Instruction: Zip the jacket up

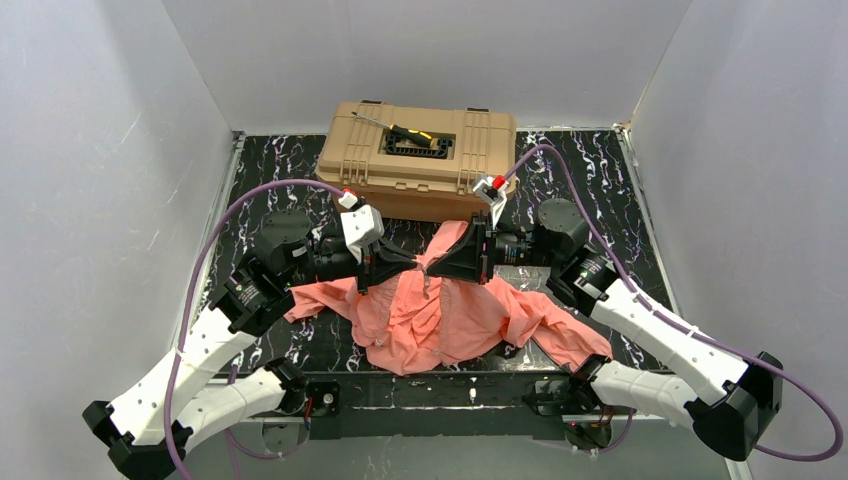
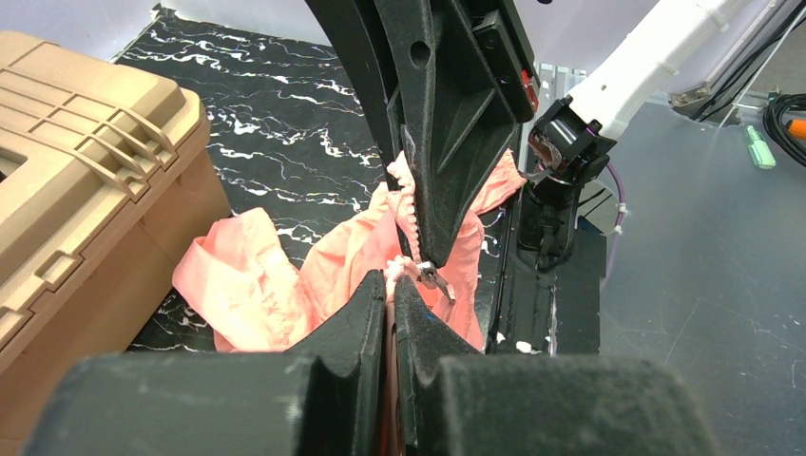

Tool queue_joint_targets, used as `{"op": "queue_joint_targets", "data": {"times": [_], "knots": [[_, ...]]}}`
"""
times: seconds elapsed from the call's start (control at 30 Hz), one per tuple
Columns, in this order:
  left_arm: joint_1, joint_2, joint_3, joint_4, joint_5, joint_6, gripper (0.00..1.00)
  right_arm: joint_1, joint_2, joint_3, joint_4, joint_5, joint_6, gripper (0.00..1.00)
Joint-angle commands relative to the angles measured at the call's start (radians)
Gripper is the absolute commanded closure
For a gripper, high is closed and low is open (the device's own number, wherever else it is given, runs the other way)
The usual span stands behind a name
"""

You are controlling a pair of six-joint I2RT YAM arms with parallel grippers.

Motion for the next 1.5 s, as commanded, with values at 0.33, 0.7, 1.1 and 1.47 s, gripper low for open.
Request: {"op": "queue_joint_targets", "data": {"times": [0.33,0.7,1.1,1.47], "knots": [[0.004,0.004,0.033,-0.005,0.048,0.005,1.00,0.010,-0.004,0.052,0.038,-0.007,-0.012,0.99],[0.002,0.023,0.048,-0.025,0.081,0.008,1.00,0.010,-0.039,0.048,0.037,0.024,-0.027,0.99],[0.004,0.020,0.047,-0.016,0.080,0.003,1.00,0.010,-0.043,0.046,0.065,0.086,-0.035,0.99],[0.004,0.006,0.037,0.028,-0.006,-0.029,1.00,0.010,-0.022,0.037,0.160,0.109,-0.034,0.99]]}}
